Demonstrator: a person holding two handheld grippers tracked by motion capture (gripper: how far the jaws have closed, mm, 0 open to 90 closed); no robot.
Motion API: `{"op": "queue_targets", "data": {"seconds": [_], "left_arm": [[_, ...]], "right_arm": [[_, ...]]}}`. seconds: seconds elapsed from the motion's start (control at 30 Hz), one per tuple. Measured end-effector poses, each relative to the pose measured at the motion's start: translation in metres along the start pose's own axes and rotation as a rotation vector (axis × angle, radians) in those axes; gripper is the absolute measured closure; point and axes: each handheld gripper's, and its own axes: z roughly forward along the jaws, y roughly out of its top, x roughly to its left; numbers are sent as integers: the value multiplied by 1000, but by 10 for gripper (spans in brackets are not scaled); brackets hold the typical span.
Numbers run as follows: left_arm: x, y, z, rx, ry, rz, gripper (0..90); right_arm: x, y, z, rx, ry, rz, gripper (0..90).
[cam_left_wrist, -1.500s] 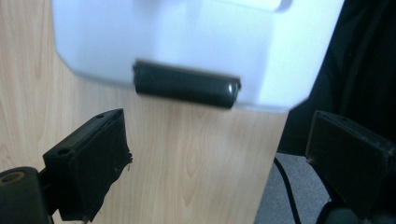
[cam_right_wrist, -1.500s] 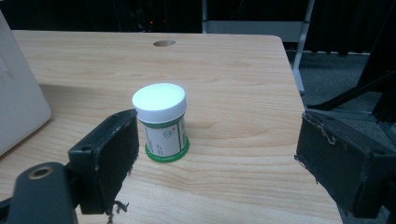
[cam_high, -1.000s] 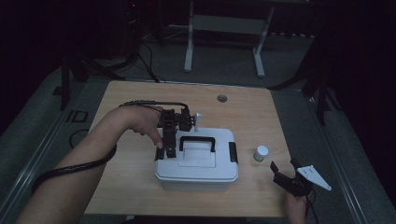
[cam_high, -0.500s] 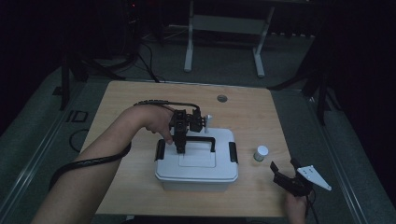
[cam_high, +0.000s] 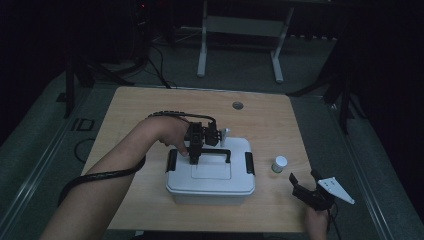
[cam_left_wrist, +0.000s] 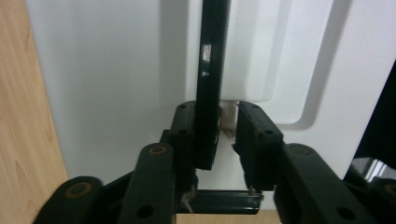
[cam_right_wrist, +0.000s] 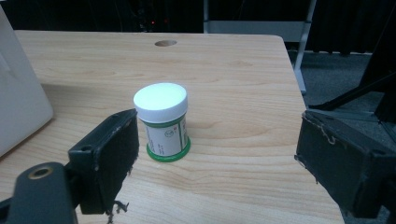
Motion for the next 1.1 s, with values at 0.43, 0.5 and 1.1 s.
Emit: {"op": "queue_targets", "data": {"seconds": [0.43, 0.5, 1.1], "left_arm": [[-3, 1, 2, -6, 30, -27, 824], [-2, 1, 2, -4, 24, -35, 827], [-2, 3, -5, -1, 9, -13, 838]], "right_arm": [[1, 0, 0, 0, -2, -7, 128], [1, 0, 0, 1, -4, -6, 128], [0, 0, 0, 1, -7, -1, 128]]}}
